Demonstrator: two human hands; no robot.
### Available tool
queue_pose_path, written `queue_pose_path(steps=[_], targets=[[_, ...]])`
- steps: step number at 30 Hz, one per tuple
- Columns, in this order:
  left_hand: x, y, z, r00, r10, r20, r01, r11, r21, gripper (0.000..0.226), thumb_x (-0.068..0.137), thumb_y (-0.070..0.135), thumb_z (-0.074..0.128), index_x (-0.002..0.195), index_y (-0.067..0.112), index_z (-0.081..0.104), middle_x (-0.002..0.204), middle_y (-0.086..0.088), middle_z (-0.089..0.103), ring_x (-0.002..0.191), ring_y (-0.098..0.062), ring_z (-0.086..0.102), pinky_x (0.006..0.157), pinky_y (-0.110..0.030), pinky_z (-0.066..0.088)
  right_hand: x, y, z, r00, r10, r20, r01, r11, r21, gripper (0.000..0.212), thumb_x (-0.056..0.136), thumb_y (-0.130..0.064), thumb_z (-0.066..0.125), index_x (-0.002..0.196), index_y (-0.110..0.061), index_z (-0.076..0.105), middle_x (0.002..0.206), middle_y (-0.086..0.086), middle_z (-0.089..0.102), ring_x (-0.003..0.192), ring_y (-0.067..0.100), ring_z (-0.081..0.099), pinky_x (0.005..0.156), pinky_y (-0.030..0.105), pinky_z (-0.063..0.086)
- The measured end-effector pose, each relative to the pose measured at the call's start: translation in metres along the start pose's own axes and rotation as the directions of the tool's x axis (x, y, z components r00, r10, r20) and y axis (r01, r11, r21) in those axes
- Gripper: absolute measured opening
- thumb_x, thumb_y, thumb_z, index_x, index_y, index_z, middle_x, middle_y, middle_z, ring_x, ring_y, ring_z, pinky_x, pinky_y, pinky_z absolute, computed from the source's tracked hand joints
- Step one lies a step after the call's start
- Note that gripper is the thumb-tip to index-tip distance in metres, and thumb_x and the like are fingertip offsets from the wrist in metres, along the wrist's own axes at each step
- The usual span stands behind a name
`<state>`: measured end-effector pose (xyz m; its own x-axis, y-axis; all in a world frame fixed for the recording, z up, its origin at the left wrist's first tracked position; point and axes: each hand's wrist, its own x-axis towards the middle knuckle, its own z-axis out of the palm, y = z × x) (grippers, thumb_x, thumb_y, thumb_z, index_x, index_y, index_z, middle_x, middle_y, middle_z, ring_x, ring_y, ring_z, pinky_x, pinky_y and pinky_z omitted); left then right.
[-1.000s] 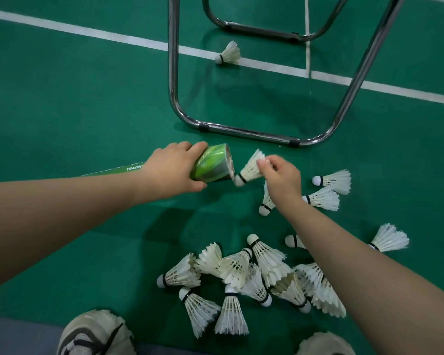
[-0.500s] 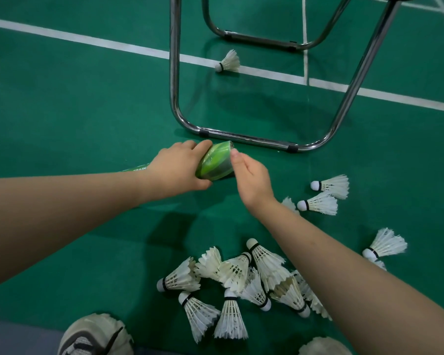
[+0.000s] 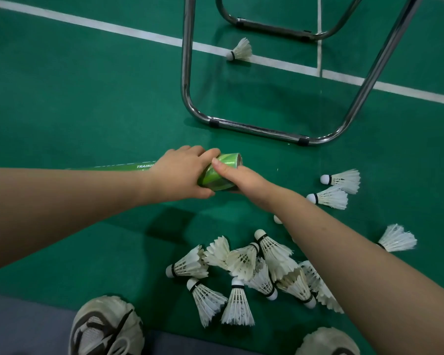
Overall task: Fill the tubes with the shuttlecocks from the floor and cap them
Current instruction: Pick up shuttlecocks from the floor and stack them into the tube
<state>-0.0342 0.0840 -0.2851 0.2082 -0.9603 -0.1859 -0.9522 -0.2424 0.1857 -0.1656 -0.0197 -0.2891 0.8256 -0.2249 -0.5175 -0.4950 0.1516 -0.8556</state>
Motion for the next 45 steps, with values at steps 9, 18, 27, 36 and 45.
queue_pose_path(steps=[9, 18, 27, 36, 45], targets=[[-0.029, -0.016, 0.003, 1.000, -0.004, 0.024, 0.003, 1.000, 0.030, 0.077, 0.071, 0.052, 0.064, 0.136, 0.026, 0.031, 0.113, -0.004, 0.053, 0.105, -0.027, 0.050, 0.084, -0.039, 0.044, 0.005, 0.000, 0.033, 0.998, 0.025, 0.054, -0.030, 0.995, 0.096, 0.010, 0.095, -0.028, 0.048, 0.096, -0.021, 0.055, 0.090, -0.004, 0.062, 0.070, -0.002, 0.062, 0.063, 0.008, 0.048], [-0.067, -0.023, 0.009, 0.996, 0.006, 0.091, -0.009, 1.000, 0.025, 0.081, 0.073, 0.054, 0.064, 0.138, 0.026, 0.027, 0.118, -0.004, 0.050, 0.108, -0.026, 0.048, 0.086, -0.039, 0.043, -0.011, 0.006, 0.059, 0.999, -0.010, 0.032, 0.009, 1.000, 0.026, 0.014, 0.093, -0.027, 0.053, 0.086, -0.019, 0.063, 0.083, -0.002, 0.065, 0.067, 0.001, 0.064, 0.067, 0.013, 0.051], [-0.084, -0.028, 0.010, 0.997, 0.001, 0.077, -0.004, 0.999, 0.034, 0.079, 0.072, 0.051, 0.066, 0.137, 0.024, 0.028, 0.116, -0.007, 0.051, 0.105, -0.027, 0.050, 0.083, -0.039, 0.046, -0.039, 0.046, 0.065, 0.867, -0.266, -0.421, 0.161, 0.950, -0.268, 0.018, 0.086, -0.033, 0.062, 0.090, -0.019, 0.053, 0.082, -0.009, 0.053, 0.076, 0.004, 0.050, 0.071, 0.021, 0.042], [-0.085, -0.029, 0.010, 0.997, -0.004, 0.080, 0.001, 0.999, 0.037, 0.078, 0.072, 0.051, 0.066, 0.135, 0.024, 0.028, 0.114, -0.007, 0.051, 0.102, -0.028, 0.051, 0.083, -0.040, 0.046, -0.045, 0.095, 0.083, 0.982, -0.184, 0.035, 0.089, 0.295, -0.951, 0.068, 0.082, -0.058, 0.055, 0.138, -0.025, 0.037, 0.140, -0.003, 0.044, 0.131, 0.016, 0.033, 0.110, 0.037, 0.021], [-0.084, -0.028, 0.012, 0.996, -0.005, 0.088, 0.000, 0.999, 0.053, 0.079, 0.072, 0.052, 0.065, 0.136, 0.024, 0.028, 0.115, -0.007, 0.051, 0.104, -0.027, 0.050, 0.084, -0.041, 0.045, -0.025, 0.104, 0.092, 0.998, -0.036, 0.060, 0.065, 0.172, -0.983, 0.070, 0.083, -0.038, 0.056, 0.143, -0.022, 0.024, 0.144, 0.004, 0.037, 0.138, 0.022, 0.024, 0.116, 0.046, 0.006]])
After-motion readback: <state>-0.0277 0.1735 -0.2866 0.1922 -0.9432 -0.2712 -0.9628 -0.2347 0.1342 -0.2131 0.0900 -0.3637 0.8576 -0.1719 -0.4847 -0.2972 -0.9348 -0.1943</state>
